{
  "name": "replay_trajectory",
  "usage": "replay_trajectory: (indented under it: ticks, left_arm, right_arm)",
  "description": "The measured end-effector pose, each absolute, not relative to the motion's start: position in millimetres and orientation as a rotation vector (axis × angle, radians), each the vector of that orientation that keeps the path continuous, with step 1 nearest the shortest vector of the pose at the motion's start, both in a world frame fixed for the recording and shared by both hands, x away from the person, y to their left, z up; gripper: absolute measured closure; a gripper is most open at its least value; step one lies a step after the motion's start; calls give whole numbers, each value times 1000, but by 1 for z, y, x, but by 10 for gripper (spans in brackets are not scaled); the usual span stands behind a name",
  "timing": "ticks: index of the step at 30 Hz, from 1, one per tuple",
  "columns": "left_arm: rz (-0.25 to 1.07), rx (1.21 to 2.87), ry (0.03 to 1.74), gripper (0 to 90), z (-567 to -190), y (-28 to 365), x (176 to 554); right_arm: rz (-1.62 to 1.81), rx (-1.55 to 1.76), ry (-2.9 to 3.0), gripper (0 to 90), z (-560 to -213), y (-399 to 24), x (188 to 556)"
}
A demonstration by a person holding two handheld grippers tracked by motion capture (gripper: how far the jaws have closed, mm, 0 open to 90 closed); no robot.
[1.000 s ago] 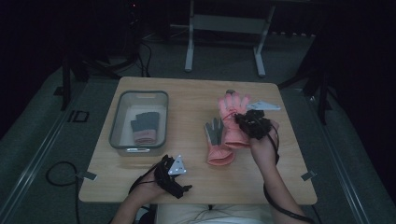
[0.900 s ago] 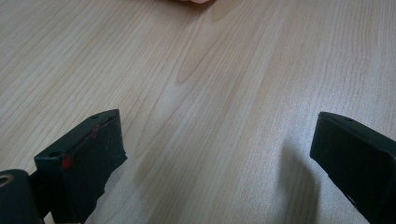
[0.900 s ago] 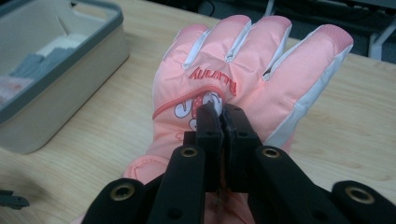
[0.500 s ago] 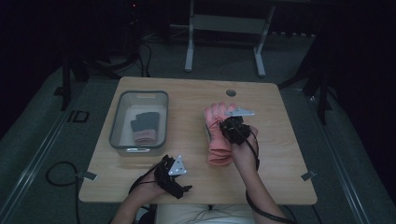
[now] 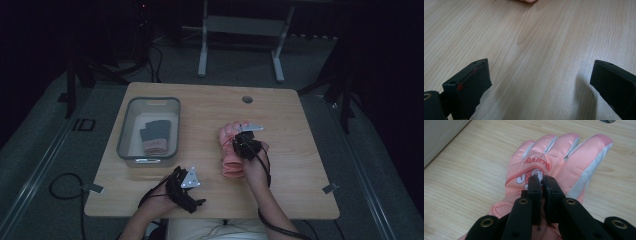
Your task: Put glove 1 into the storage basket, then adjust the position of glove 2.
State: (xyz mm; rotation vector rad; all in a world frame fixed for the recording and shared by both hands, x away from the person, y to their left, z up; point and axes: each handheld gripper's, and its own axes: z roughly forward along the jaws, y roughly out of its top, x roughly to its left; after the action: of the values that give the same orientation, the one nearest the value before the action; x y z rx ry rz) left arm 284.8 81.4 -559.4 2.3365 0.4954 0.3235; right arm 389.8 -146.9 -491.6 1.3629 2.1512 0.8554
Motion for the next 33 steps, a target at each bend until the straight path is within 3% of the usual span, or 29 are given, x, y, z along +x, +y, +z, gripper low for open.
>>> replay_trajectory:
  ticks: [2,8,18,33]
  left_arm:
    - [319,2332,499,25,-560,81,285]
    - [321,2311,502,25,-558,81,283]
    - [413,2185,519,28,-534,63,290]
    - [367,2098,720,98,-472,39,352]
  right_arm:
    - [862,1365,2152,831,-493,-147,390]
    - [983,1265,2182,691,-477,-155,387]
    - [1042,1168,2238,672,-448,-180,400]
    - [987,1156,2275,619,-471,-179,407]
